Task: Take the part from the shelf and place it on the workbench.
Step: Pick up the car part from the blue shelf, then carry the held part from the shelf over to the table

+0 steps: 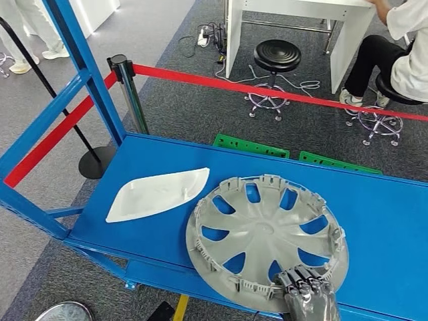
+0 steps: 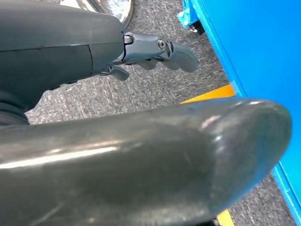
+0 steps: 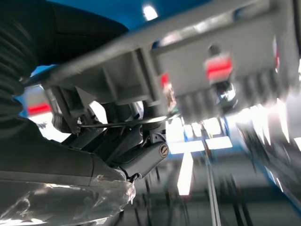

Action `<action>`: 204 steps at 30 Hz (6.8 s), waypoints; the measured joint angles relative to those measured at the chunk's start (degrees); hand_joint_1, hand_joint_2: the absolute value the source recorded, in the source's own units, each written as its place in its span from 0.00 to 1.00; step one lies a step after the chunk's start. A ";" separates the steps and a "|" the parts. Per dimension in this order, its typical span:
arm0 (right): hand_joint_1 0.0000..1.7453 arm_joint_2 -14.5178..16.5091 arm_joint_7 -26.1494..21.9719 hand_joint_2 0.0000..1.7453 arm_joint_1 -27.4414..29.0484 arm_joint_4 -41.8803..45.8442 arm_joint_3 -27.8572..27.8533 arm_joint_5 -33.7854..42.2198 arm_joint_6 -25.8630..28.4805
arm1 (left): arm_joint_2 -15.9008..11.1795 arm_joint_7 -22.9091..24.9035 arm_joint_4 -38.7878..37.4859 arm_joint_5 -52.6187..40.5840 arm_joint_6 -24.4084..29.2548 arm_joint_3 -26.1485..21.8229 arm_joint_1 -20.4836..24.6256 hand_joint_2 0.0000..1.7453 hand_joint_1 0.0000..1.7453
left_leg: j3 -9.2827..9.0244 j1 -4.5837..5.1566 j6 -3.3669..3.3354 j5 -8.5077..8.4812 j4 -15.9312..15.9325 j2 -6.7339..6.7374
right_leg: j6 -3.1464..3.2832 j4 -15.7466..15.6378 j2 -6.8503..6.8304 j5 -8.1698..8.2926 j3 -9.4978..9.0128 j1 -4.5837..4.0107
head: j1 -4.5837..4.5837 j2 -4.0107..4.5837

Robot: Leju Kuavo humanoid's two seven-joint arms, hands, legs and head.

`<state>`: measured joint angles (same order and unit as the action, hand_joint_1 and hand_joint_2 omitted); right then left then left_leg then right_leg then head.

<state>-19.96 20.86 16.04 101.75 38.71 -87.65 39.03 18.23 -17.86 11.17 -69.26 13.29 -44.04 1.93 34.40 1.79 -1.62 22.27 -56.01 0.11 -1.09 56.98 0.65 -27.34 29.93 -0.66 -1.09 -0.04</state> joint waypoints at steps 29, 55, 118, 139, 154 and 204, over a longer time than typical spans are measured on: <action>1.00 24.64 -59.04 1.00 14.25 16.10 -23.06 54.68 0.99 | 0.28 0.83 0.00 -0.74 1.11 -2.22 0.18 1.00 0.00 | -0.17 -2.30 1.94 -0.72 0.14 0.18 | -3.96 0.97 -0.29 -0.32 -1.13 2.77 | -0.23 0.00; 1.00 25.97 -60.63 1.00 15.93 15.51 -22.88 59.19 0.90 | 0.48 2.15 -0.02 -1.97 1.16 -2.58 0.85 1.00 0.00 | -1.53 -1.13 -0.13 1.67 0.28 3.07 | -3.75 16.56 -0.47 -3.08 8.87 2.20 | 0.44 0.00; 1.00 26.43 -60.62 1.00 17.36 14.92 -22.93 59.44 0.91 | 0.42 2.69 -0.13 -1.99 1.80 -3.29 1.45 1.00 0.00 | 1.70 -1.44 0.59 0.54 -1.31 4.23 | -3.33 13.53 -1.33 -0.73 4.30 1.77 | 0.41 -0.02; 1.00 26.43 -60.51 1.00 12.94 11.42 -20.63 59.41 0.90 | 0.47 1.18 -0.17 -2.01 1.80 -3.86 1.47 1.00 0.00 | -7.40 -2.01 0.92 6.86 1.49 -3.35 | -0.62 0.68 5.31 4.82 5.01 -0.32 | 0.55 -0.02; 1.00 26.43 -60.28 1.00 16.24 12.82 -22.06 59.03 0.96 | 0.46 0.83 -0.16 -3.30 1.97 -3.67 1.20 1.00 0.00 | -14.72 -2.52 4.10 11.32 2.12 5.46 | -0.76 2.89 -3.10 4.71 8.62 0.79 | -0.05 -0.02; 1.00 27.06 -60.72 1.00 21.76 17.30 -25.88 58.49 0.94 | 0.55 2.70 -0.26 -4.22 1.04 -3.16 1.29 1.00 0.00 | -4.72 -0.70 -0.46 1.68 3.53 0.16 | -2.31 8.77 1.04 -1.56 9.89 1.22 | 1.01 0.00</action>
<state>7.10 -39.86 37.80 119.05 12.83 -29.16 39.98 18.78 -15.16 10.91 -73.48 14.33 -47.21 3.22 29.67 1.09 -2.08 23.95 -52.48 0.27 -3.40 65.75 1.69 -28.89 39.81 0.56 -0.09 -0.04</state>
